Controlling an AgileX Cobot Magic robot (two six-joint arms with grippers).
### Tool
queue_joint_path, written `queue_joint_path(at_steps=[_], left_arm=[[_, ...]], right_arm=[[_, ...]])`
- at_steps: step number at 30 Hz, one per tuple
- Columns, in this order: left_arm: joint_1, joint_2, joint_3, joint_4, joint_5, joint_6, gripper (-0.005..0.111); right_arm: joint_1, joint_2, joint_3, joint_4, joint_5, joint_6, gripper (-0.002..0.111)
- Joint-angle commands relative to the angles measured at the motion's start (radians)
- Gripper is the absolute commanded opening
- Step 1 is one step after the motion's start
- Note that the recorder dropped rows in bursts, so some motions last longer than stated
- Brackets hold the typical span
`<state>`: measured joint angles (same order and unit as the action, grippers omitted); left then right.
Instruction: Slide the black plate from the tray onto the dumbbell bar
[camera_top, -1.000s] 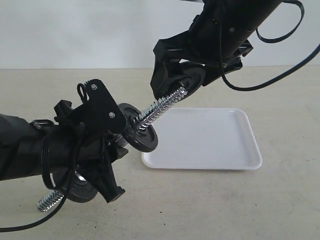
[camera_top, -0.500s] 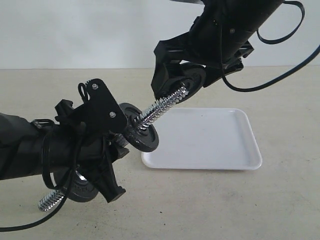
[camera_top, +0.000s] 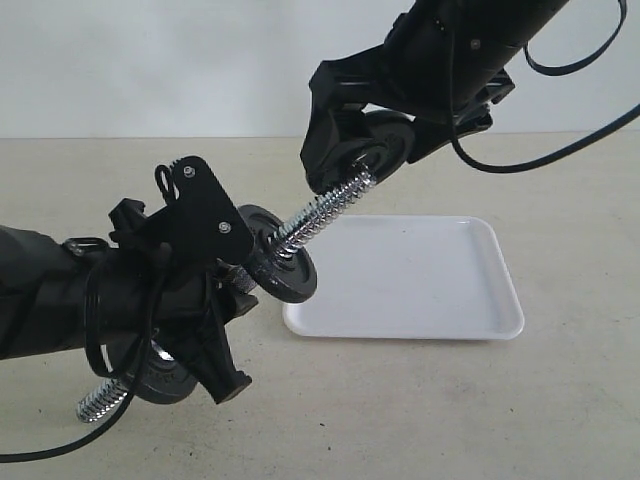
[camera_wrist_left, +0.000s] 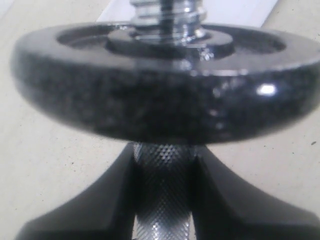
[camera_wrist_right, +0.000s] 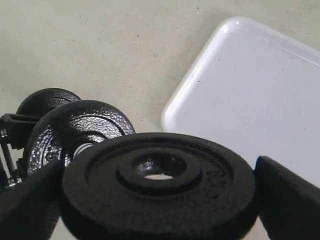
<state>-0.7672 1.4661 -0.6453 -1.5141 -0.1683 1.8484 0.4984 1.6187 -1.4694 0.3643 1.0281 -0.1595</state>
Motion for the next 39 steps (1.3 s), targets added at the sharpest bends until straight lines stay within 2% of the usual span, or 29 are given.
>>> queue_joint_path(at_steps=[1, 16, 24, 32, 39], left_arm=[[0.000, -0.057, -0.047, 0.030, -0.068, -0.050, 0.004], [0.000, -0.057, -0.049, 0.035, -0.183, -0.222, 0.004], [0.000, -0.057, -0.054, 0.118, -0.100, -0.222, 0.004], [0.000, -0.057, -0.054, 0.128, -0.034, -0.161, 0.004], [0.000, -0.057, -0.054, 0.147, -0.040, -0.161, 0.004]], right_arm=[[-0.001, -0.031, -0.010, 0.027, 0.011, -0.004, 0.000], [-0.001, -0.062, -0.008, 0.039, 0.039, -0.006, 0.000], [-0.001, -0.062, -0.008, 0.043, 0.005, -0.014, 0.000], [-0.001, -0.062, -0.008, 0.050, -0.020, -0.039, 0.000], [-0.001, -0.062, -0.008, 0.066, -0.018, -0.053, 0.000]])
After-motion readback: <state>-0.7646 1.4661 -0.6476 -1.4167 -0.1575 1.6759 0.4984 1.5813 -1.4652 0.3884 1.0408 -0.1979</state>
